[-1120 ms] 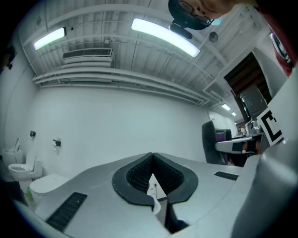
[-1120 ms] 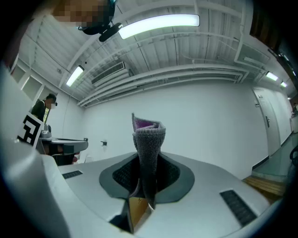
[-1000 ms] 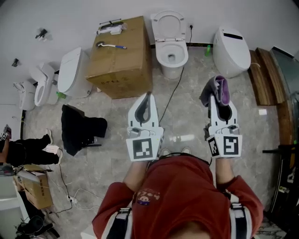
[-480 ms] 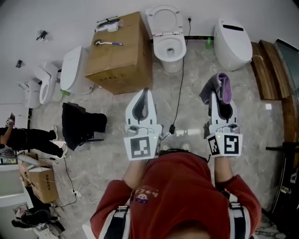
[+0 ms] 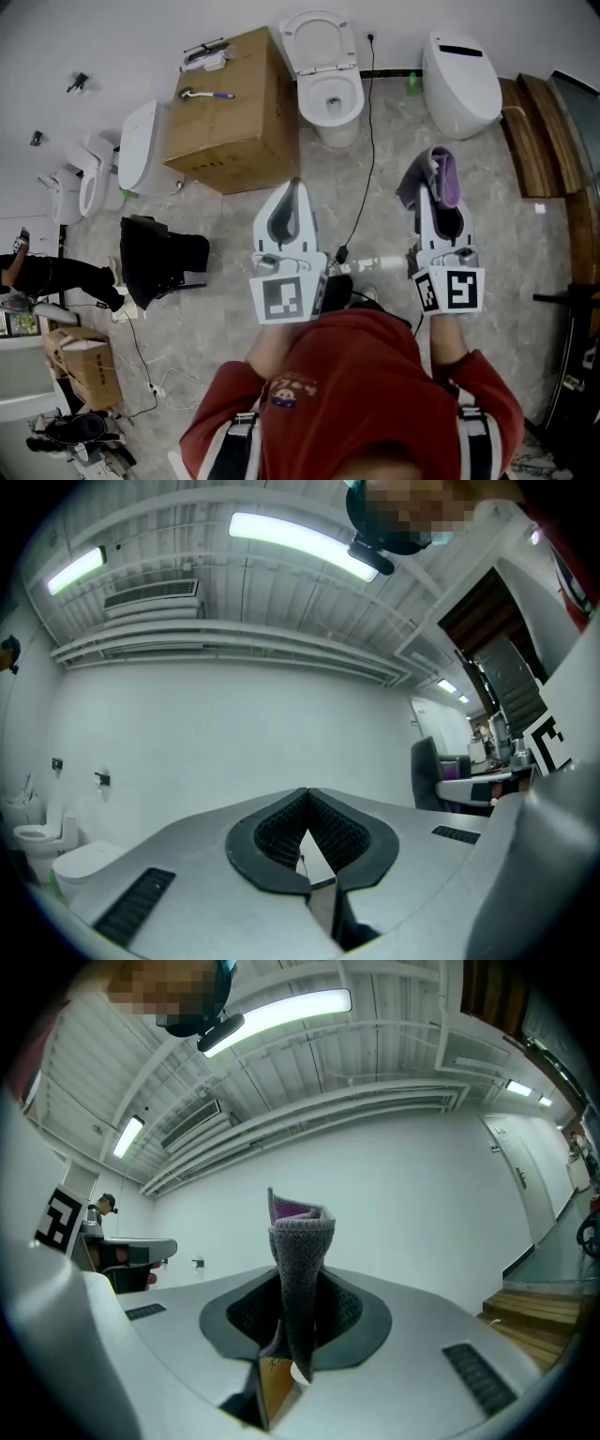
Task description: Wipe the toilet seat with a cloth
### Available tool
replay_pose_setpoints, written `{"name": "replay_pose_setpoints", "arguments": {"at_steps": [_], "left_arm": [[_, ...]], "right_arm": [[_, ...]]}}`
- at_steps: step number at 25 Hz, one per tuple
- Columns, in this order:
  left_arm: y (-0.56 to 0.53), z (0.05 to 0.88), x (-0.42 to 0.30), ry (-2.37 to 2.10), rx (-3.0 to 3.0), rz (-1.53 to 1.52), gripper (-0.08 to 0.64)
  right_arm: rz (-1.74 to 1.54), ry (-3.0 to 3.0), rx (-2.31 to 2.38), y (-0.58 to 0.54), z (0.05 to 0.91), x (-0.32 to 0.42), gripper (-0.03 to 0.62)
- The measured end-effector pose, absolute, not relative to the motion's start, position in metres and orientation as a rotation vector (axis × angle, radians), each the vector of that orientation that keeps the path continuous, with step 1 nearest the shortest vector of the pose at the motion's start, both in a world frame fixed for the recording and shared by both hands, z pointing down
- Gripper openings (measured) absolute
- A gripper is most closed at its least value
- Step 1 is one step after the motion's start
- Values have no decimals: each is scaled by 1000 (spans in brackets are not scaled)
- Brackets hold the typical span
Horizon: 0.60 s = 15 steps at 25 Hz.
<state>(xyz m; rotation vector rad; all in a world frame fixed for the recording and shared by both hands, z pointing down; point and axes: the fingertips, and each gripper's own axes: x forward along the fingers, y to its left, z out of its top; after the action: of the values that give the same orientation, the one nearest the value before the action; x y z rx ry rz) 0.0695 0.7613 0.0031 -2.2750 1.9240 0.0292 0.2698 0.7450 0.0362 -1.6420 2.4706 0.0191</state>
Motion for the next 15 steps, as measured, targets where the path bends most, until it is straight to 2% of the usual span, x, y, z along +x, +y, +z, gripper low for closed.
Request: {"name": "replay_pose_setpoints", "arguments": {"at_steps": [8,15], "left_arm": [[709,11,54,1909,-2302,133,12],[627,9,3,1925,-2287,164,12]], "right_arm": [[37,2494,-1651,691,43,250,64],[88,2522,-1648,607,32,198,63]]}}
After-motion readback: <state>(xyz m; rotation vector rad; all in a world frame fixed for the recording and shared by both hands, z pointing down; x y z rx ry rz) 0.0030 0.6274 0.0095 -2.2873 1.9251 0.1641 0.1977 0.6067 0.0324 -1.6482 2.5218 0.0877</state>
